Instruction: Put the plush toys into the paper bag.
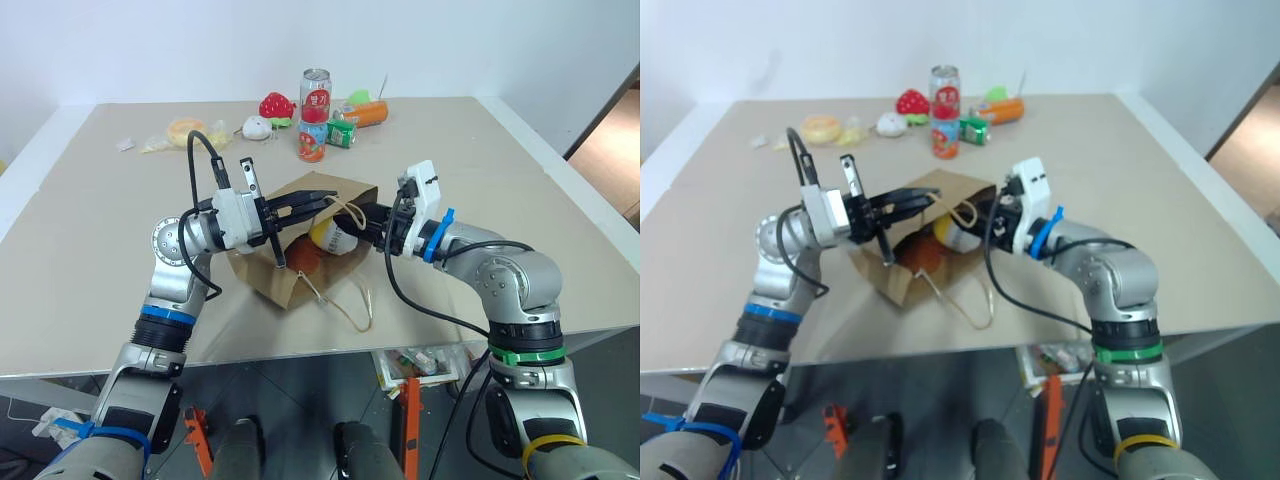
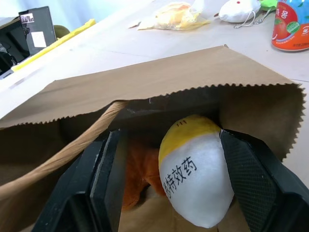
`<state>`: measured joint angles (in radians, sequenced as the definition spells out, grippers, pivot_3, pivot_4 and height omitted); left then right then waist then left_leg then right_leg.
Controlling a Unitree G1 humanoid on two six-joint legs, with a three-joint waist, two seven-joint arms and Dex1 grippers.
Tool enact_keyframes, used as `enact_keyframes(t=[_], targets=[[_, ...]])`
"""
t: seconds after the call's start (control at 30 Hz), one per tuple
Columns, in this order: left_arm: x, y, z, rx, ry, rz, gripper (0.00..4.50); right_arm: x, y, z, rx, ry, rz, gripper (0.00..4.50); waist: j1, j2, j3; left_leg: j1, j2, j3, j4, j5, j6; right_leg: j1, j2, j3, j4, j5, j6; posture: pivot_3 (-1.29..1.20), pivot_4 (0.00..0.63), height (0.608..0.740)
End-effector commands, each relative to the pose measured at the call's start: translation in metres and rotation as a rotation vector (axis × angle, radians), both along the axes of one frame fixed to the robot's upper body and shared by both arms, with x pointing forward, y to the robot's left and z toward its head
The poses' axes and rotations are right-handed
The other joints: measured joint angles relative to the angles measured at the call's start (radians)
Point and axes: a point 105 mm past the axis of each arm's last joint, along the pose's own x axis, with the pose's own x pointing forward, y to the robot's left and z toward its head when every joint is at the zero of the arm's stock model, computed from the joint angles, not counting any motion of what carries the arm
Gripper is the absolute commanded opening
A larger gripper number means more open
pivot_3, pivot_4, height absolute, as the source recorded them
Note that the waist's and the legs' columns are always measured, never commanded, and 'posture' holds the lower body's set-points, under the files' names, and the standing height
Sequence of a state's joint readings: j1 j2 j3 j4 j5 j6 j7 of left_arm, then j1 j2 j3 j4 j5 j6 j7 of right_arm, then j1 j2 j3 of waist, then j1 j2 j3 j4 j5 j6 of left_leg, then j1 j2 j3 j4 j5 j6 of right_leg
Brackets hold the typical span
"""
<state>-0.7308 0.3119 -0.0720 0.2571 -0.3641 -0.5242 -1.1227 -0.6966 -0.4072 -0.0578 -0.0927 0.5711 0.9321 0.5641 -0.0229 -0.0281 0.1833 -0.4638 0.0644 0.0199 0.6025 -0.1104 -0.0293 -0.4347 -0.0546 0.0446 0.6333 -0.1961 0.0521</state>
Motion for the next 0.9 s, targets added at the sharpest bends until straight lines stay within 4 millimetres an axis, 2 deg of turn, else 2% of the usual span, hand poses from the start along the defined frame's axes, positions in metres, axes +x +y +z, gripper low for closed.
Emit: enact_keyframes(t=[0.03,0.1,0.2,0.27,0.33,0.47,0.57,0.63,0.73,0.9], targets=[[-0.003,0.000,0.012,-0.022,-0.047,-0.009,0.00,-0.051,-0.020,0.031,0.069,-0.127,0.186,3.33,0.000,0.000,0.000,0.000,0.000,0.000,0.000,0.000,0.000,0.000,0.000,0.000,0.000,0.000,0.000,0.00,0.150,0.740],[-0.003,0.000,0.012,-0.022,-0.047,-0.007,0.00,-0.063,-0.032,0.024,0.022,-0.120,0.203,3.33,0.006,0.000,0.000,-0.001,0.000,-0.001,0.000,0.000,0.000,0.000,0.000,0.000,0.000,-0.001,0.001,0.00,0.150,0.740],[-0.003,0.001,0.012,-0.022,-0.047,-0.004,0.00,-0.078,-0.061,0.012,-0.102,-0.089,0.184,3.33,0.005,0.000,0.000,-0.002,-0.001,0.000,0.000,0.000,0.000,0.001,-0.001,0.000,-0.001,-0.002,0.002,0.00,0.150,0.740],[-0.003,0.002,0.012,-0.021,-0.046,-0.003,0.00,-0.078,-0.078,0.004,-0.175,-0.053,0.133,3.33,0.005,0.000,0.000,-0.002,-0.001,0.000,0.000,0.000,0.000,0.000,-0.001,0.001,-0.001,-0.002,0.002,0.00,0.150,0.740],[-0.003,0.001,0.012,-0.021,-0.045,-0.005,0.00,-0.075,-0.086,-0.011,-0.237,0.000,0.106,3.33,-0.002,0.000,0.000,0.001,-0.001,0.001,0.000,0.000,0.000,0.000,-0.001,0.002,-0.001,0.000,0.000,0.00,0.150,0.740],[-0.002,0.000,0.012,-0.023,-0.046,-0.008,0.00,-0.072,-0.076,-0.030,-0.248,0.044,0.136,3.33,-0.003,-0.001,0.000,0.003,-0.001,0.001,0.001,0.000,-0.001,0.001,0.000,0.002,-0.001,0.002,-0.001,0.00,0.150,0.740],[-0.003,0.000,0.013,-0.025,-0.049,-0.009,0.00,-0.059,-0.061,-0.049,-0.244,0.067,0.119,3.33,-0.001,-0.001,0.000,0.003,-0.001,0.001,0.001,0.000,0.000,0.001,0.000,0.002,-0.001,0.003,-0.001,0.00,0.150,0.740],[-0.003,0.001,0.012,-0.025,-0.050,-0.008,0.00,-0.048,-0.058,-0.059,-0.259,0.080,0.078,3.33,-0.001,-0.001,0.000,0.003,-0.001,0.001,0.001,0.000,0.000,0.002,0.000,0.003,-0.001,0.003,-0.001,0.00,0.150,0.740],[-0.003,0.001,0.013,-0.024,-0.052,-0.007,0.00,-0.038,-0.054,-0.065,-0.243,0.102,0.056,3.33,-0.001,-0.001,0.000,0.003,-0.001,0.001,0.002,0.000,0.000,0.001,0.000,0.003,-0.001,0.003,0.000,0.00,0.150,0.740],[-0.003,0.001,0.013,-0.025,-0.055,-0.004,0.00,-0.036,-0.042,-0.075,-0.249,0.119,0.088,3.33,0.002,-0.001,0.000,0.001,-0.001,0.001,0.002,0.000,0.000,0.000,0.000,0.004,-0.001,0.002,0.001,0.00,0.150,0.740]])
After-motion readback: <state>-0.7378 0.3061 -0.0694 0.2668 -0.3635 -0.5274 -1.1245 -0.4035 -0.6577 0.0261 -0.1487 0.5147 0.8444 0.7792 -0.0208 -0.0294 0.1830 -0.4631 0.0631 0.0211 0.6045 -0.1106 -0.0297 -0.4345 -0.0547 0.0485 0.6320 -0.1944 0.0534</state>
